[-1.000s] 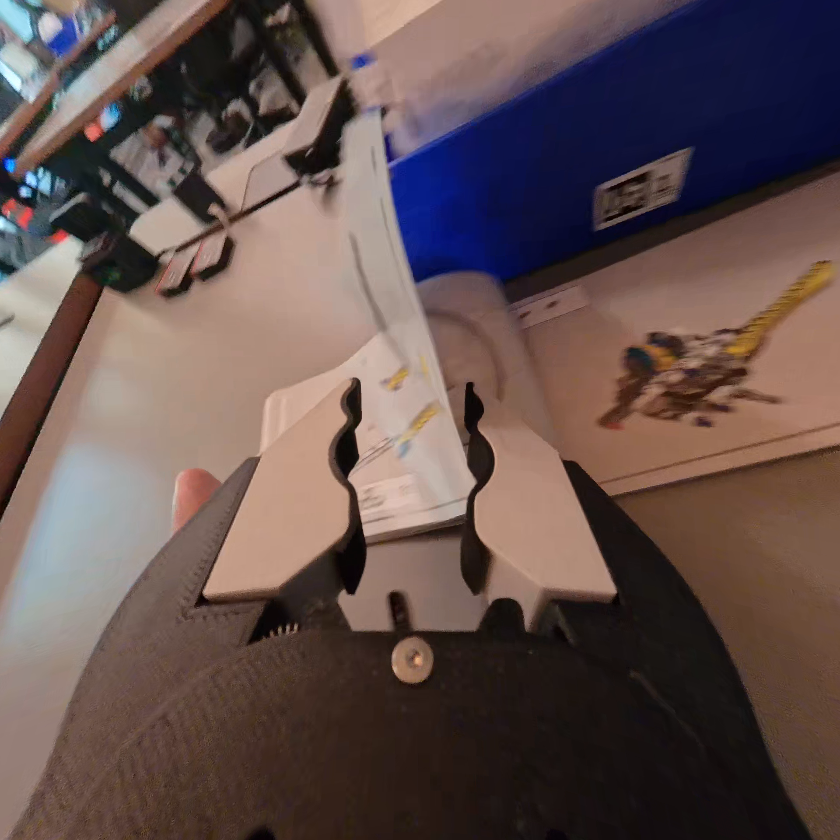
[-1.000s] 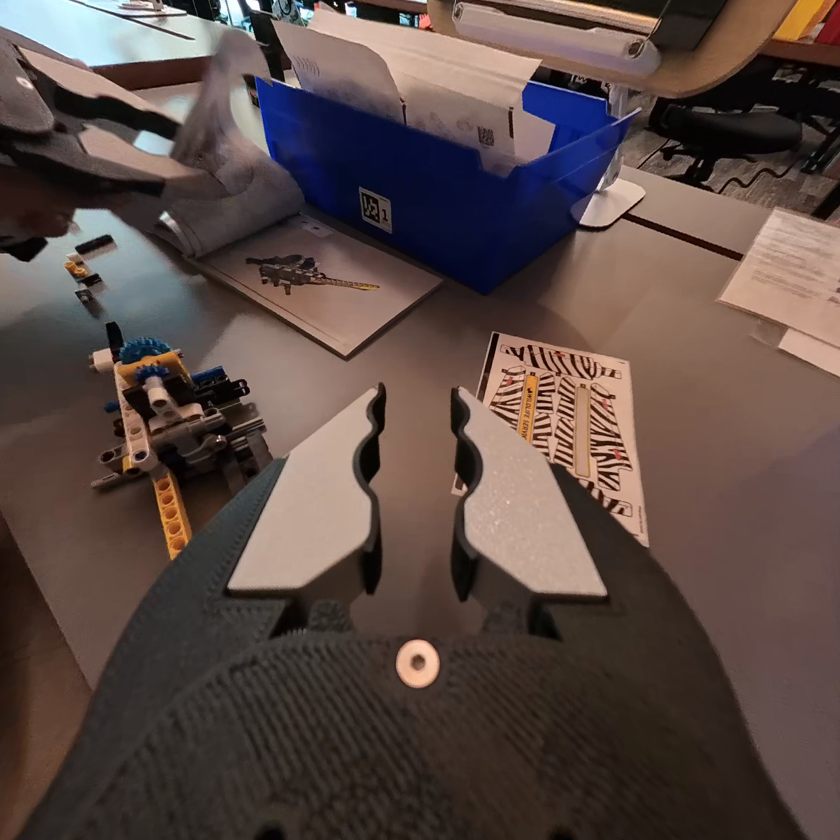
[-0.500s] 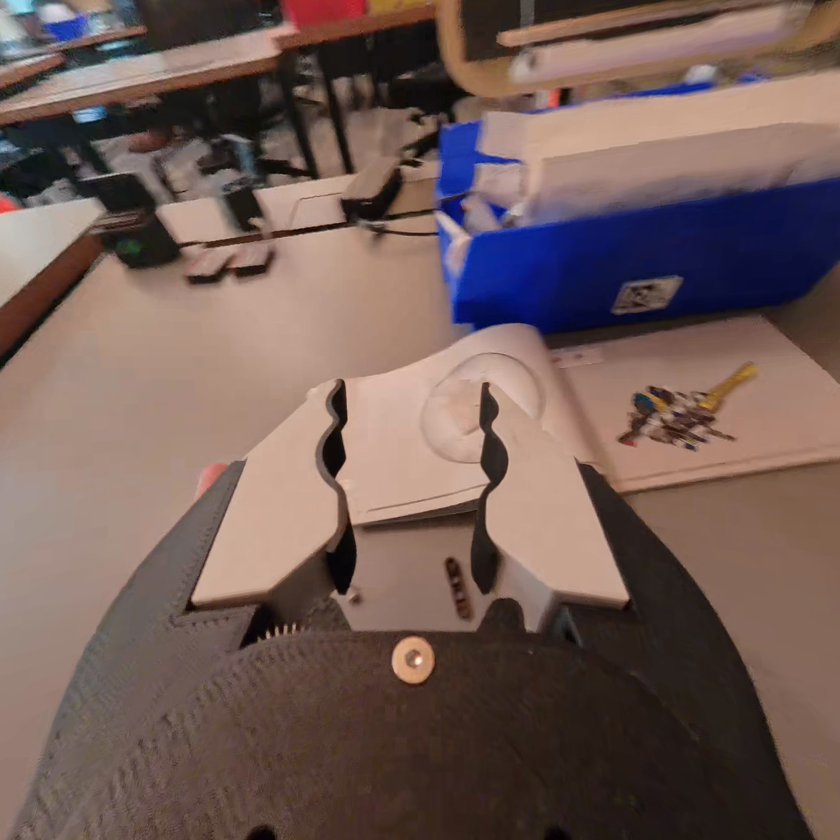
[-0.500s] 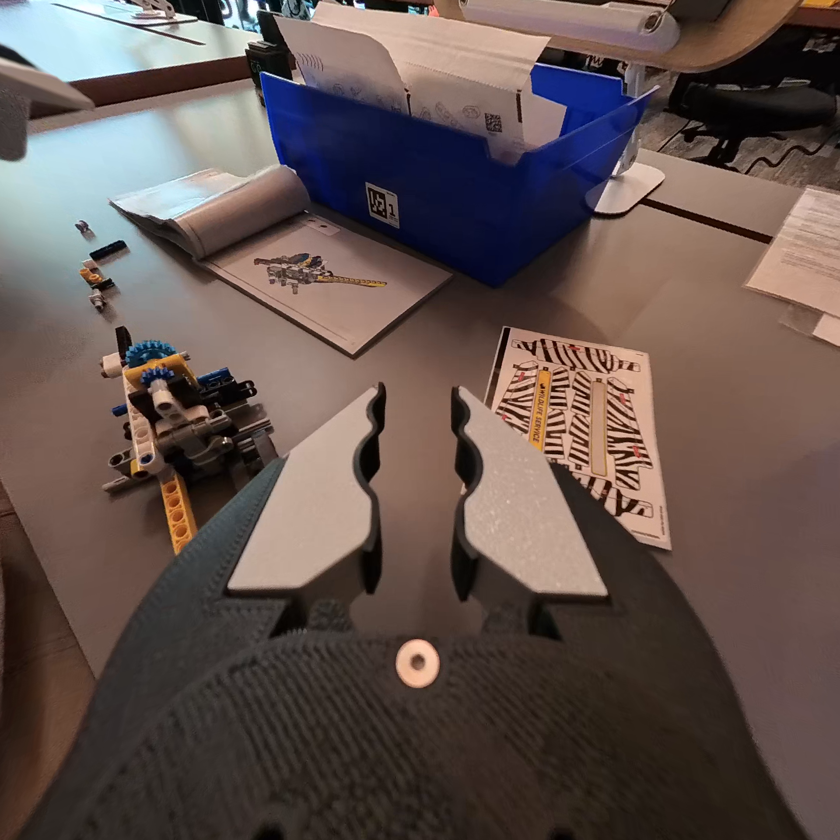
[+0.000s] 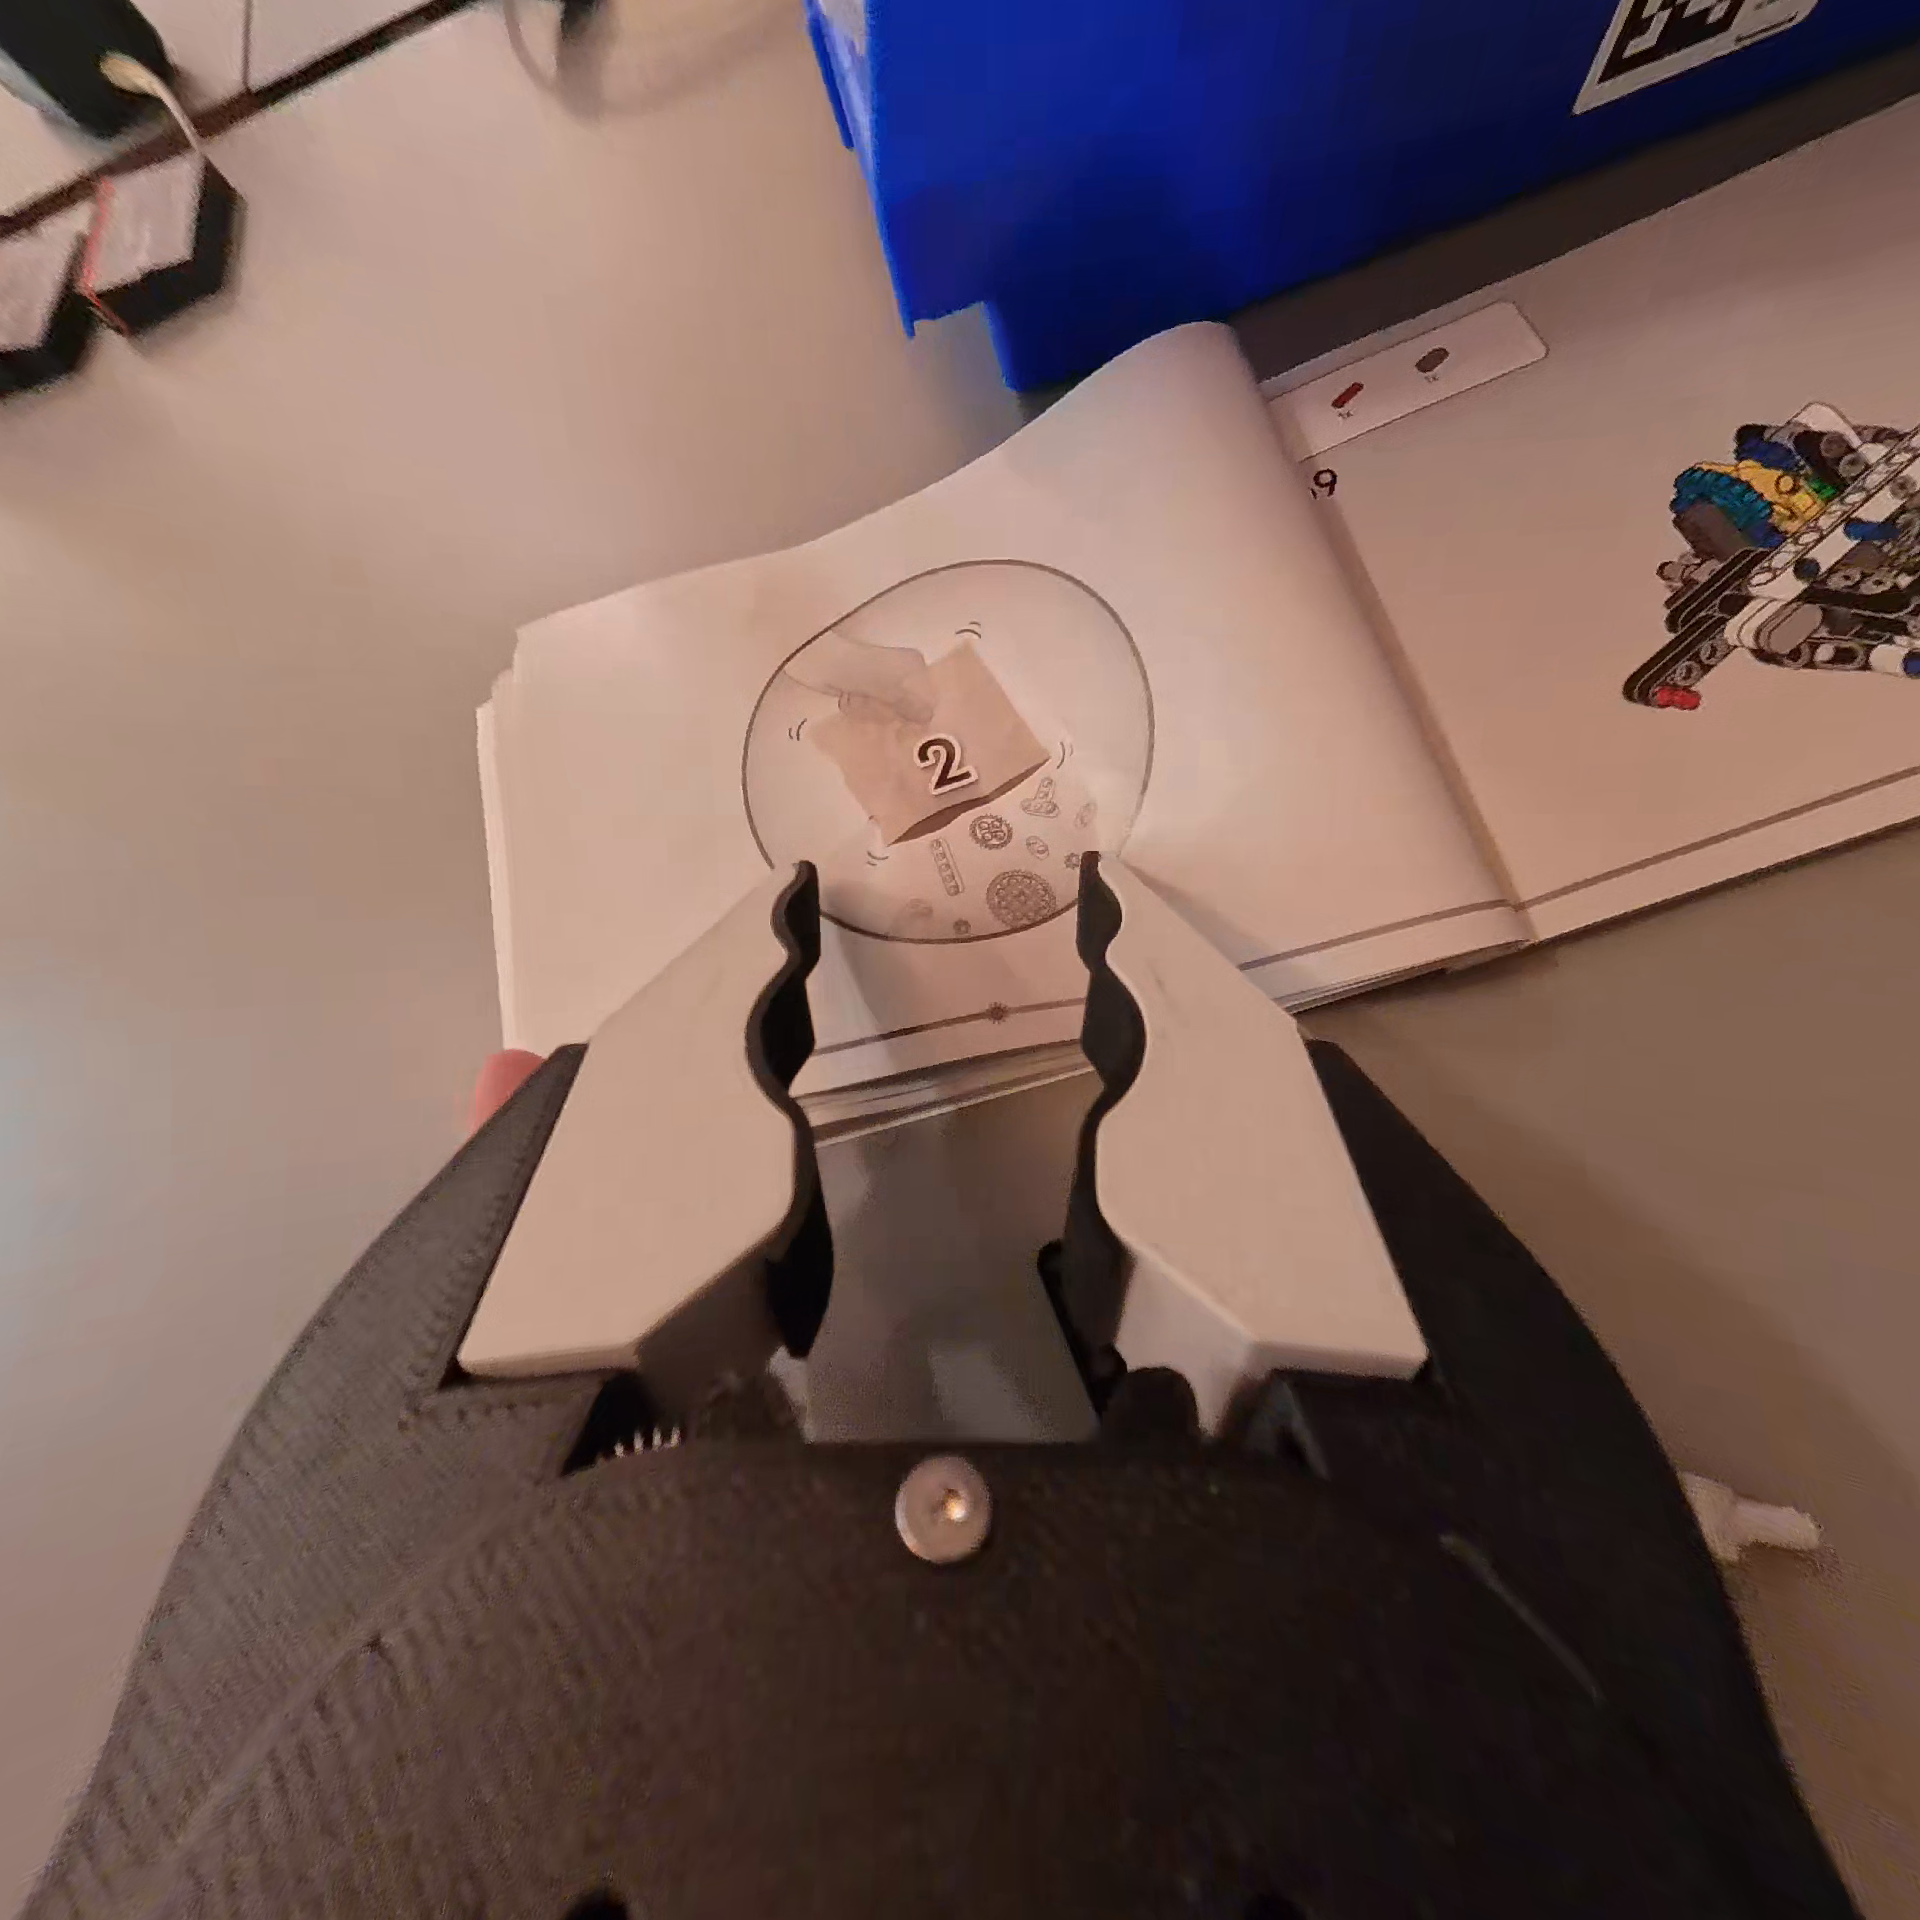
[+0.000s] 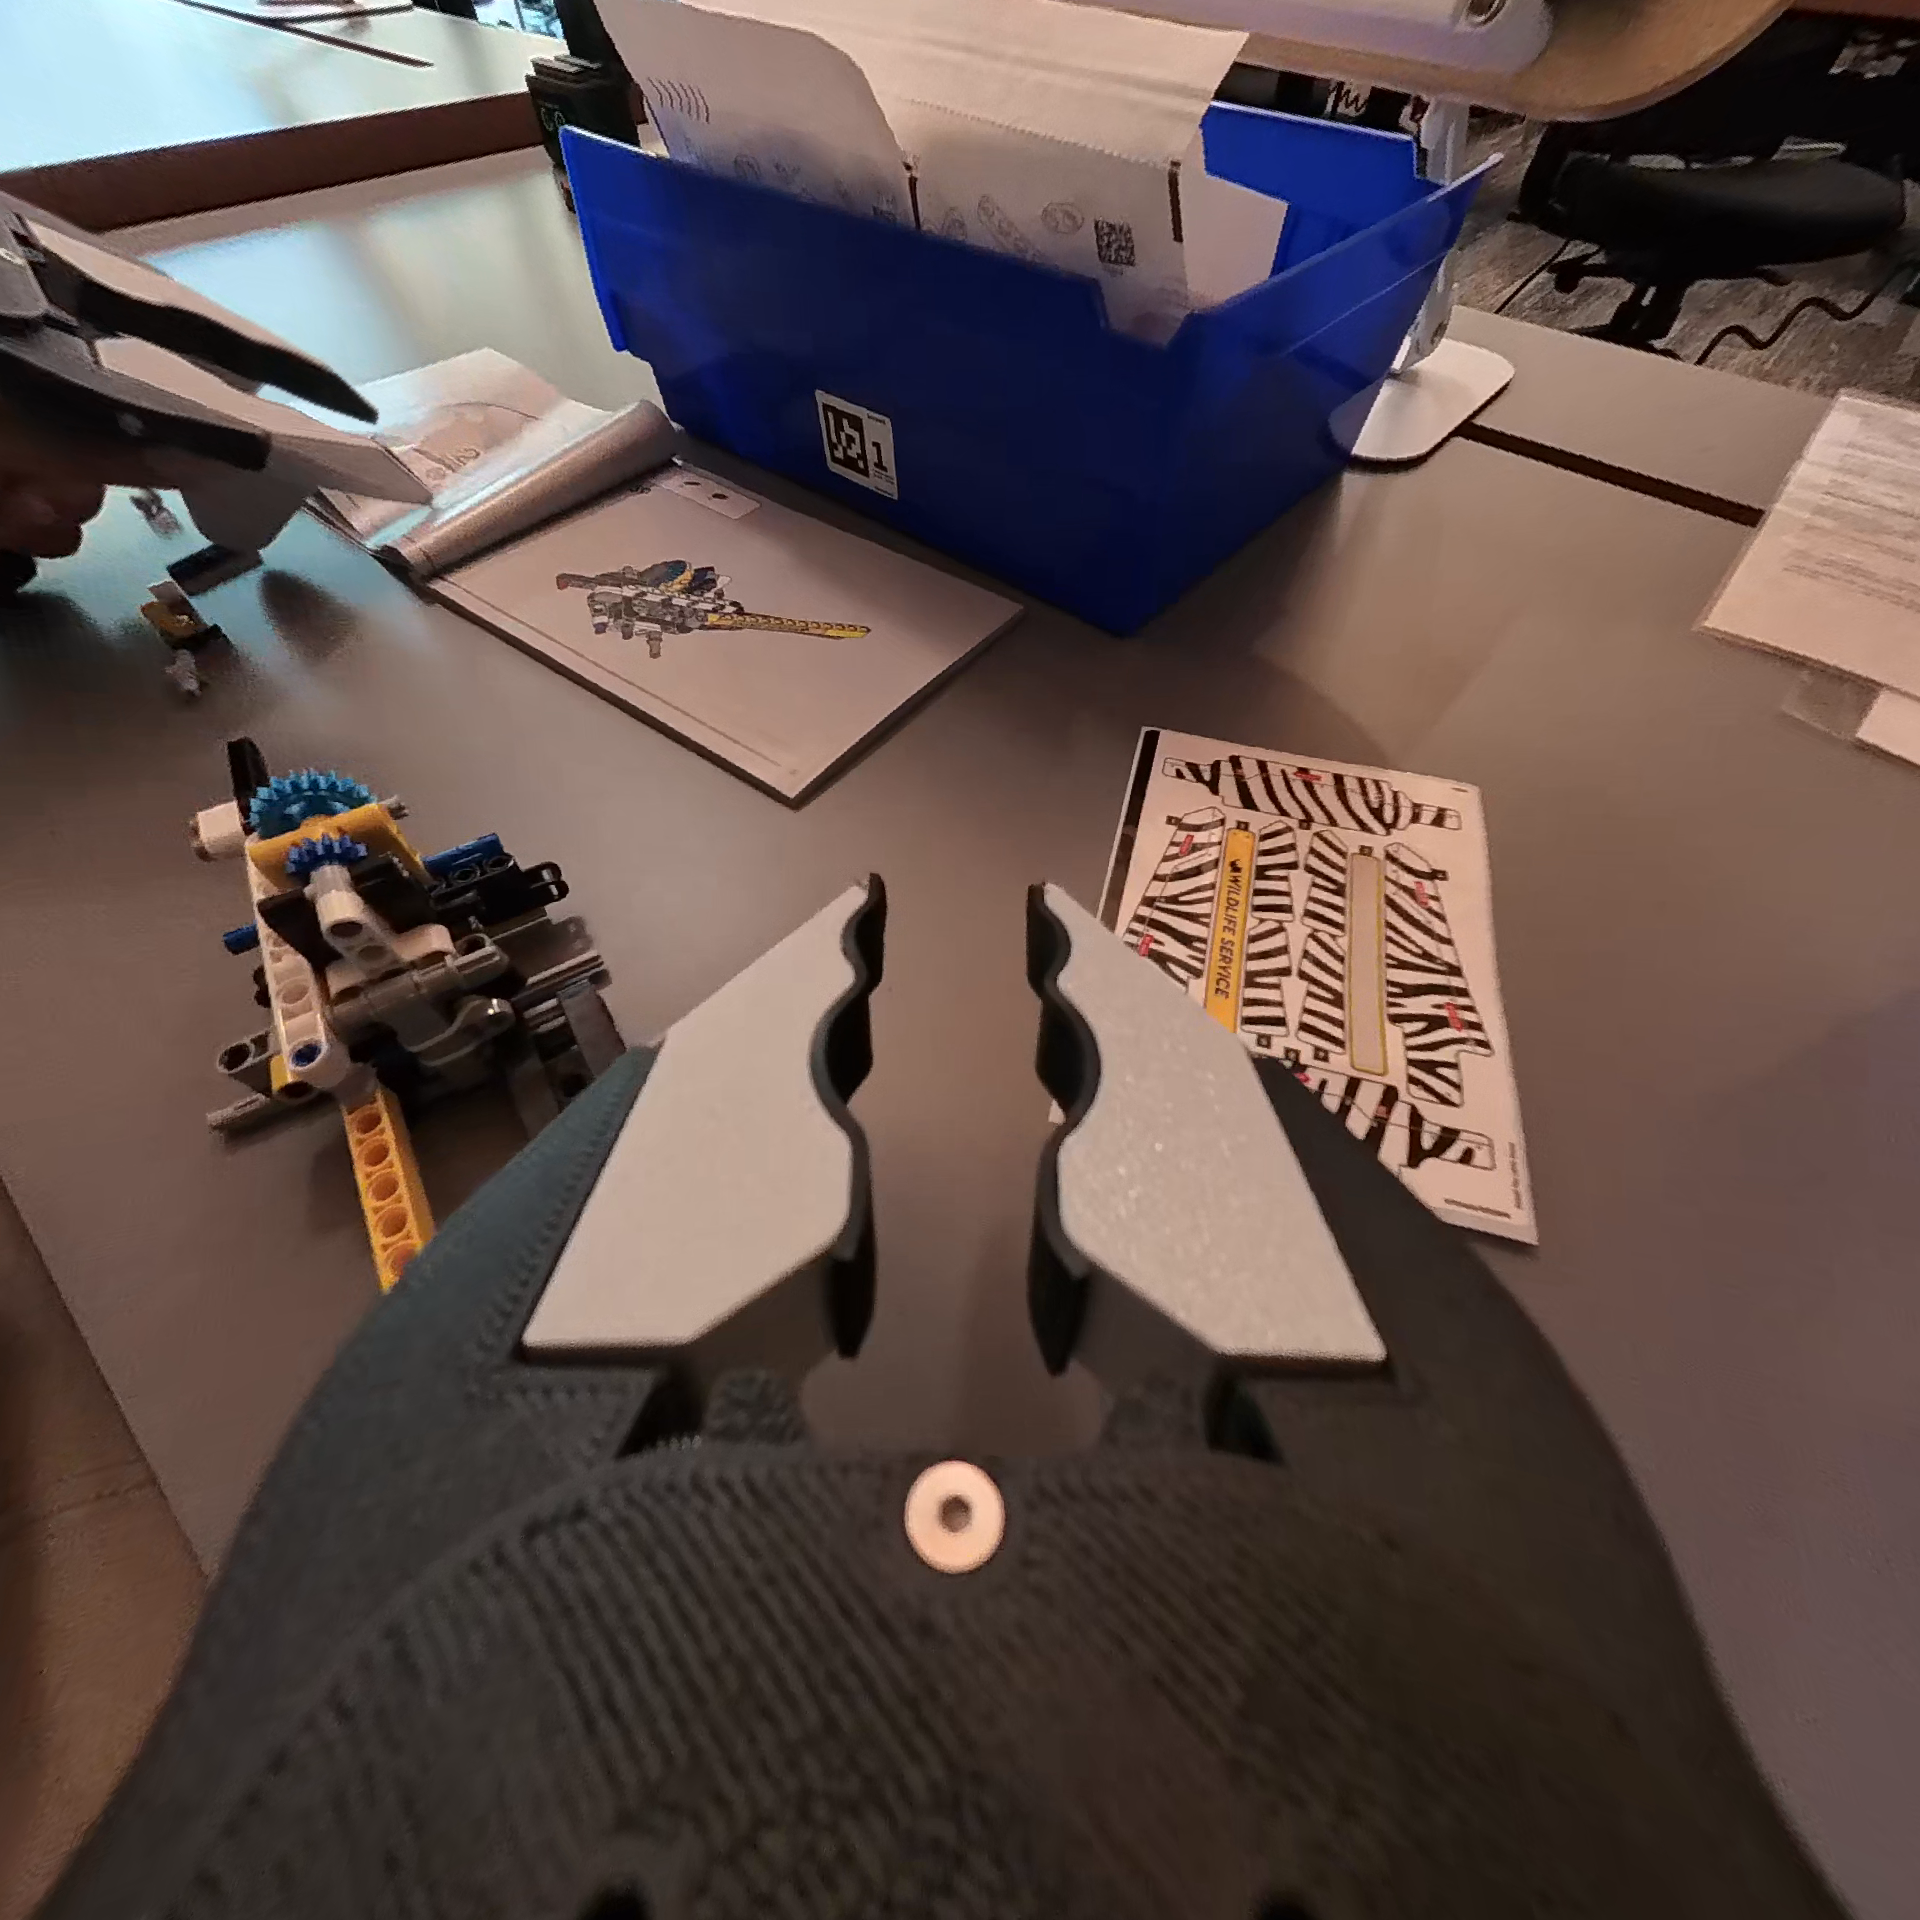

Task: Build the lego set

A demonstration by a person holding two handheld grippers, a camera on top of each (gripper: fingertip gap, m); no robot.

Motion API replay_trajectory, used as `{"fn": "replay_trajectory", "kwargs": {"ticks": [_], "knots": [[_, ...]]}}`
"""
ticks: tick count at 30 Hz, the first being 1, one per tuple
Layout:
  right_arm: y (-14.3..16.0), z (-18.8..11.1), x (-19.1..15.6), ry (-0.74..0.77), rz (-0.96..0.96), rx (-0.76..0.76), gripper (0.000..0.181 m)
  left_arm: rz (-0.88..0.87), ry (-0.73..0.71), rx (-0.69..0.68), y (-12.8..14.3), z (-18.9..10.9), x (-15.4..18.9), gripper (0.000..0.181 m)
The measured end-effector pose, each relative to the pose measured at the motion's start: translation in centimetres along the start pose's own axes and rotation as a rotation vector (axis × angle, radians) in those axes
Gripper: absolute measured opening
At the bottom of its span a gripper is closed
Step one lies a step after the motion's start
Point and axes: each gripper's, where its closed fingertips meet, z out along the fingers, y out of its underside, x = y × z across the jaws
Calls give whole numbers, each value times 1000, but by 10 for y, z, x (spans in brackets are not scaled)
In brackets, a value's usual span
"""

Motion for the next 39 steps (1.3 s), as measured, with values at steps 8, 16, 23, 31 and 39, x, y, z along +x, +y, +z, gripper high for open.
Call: {"fn": "replay_trajectory", "kwargs": {"ticks": [8,16,23,31,39], "knots": [[3,4,0,6,-12,-25,26,35,-19,1,0,0,1,46],[4,3,-2,-2,-11,-23,26,-22,45,-13,1,1,3,43],[4,3,-1,-6,-6,-24,26,-56,70,-19,1,2,2,45],[5,3,0,-6,3,-28,27,-68,83,-22,1,2,2,45],[6,4,-2,-4,-10,-41,27,-96,88,-26,2,3,-1,49]]}}
